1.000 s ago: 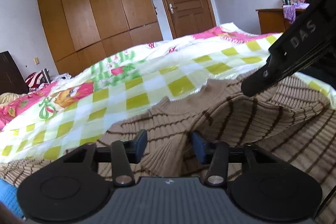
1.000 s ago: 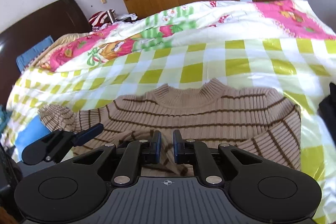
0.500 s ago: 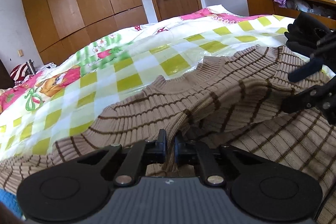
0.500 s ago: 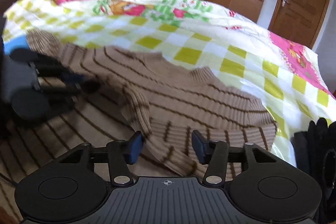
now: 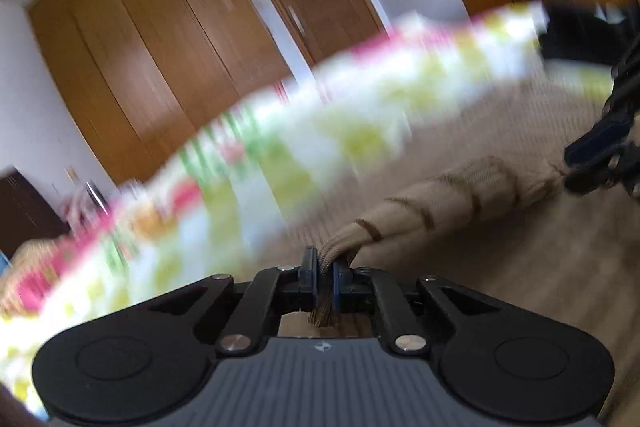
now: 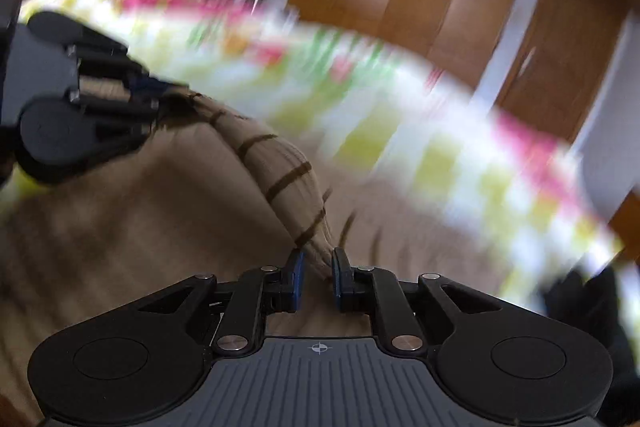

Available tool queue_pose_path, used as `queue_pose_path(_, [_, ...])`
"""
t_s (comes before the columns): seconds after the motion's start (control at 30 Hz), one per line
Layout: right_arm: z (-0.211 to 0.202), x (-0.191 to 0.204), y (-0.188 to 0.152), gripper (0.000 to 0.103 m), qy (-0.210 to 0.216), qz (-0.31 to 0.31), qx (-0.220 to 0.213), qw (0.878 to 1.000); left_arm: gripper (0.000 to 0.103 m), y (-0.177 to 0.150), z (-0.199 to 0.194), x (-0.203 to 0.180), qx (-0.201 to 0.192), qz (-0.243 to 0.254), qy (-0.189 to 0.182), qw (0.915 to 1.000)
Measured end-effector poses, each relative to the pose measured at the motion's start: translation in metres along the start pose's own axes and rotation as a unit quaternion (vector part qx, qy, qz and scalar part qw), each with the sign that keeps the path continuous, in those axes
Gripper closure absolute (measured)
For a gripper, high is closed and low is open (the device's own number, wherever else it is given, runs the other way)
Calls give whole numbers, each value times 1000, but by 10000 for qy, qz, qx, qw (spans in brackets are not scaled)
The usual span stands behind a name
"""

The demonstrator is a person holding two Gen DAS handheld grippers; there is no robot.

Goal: Fold small clothes

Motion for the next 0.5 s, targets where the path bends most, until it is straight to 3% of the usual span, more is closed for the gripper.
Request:
queue_pose_path(0.13, [-15,-17,-3,72,44,425,-66,9991,72,-26,-13,6,260,204,91,9994])
queue_pose_path(0.27, [-30,-52,0,70,-277,862,-230,9956,69,-23,-18,10,332,-44,-1,9994])
queue_pose_path(0.4, [-18,-76,-19,70,-1098,532,92,9925,69,2,-12,2,67,-208,-28,9998])
queue_pose_path(0.5, [-8,-81,-40,70,-1338,247,366,9900,67,19,-3,-9,-100,-216,-99,9997])
Point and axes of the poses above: each gripper's, at about its wrist camera, not at the fingertips, and z roughly the way its jaws point, x to its left, y to its top, the point moved 10 cm from there along z, roughly the way its jaws point, and after that the axes turned 8 degrees about -z, right-handed, at the moved point
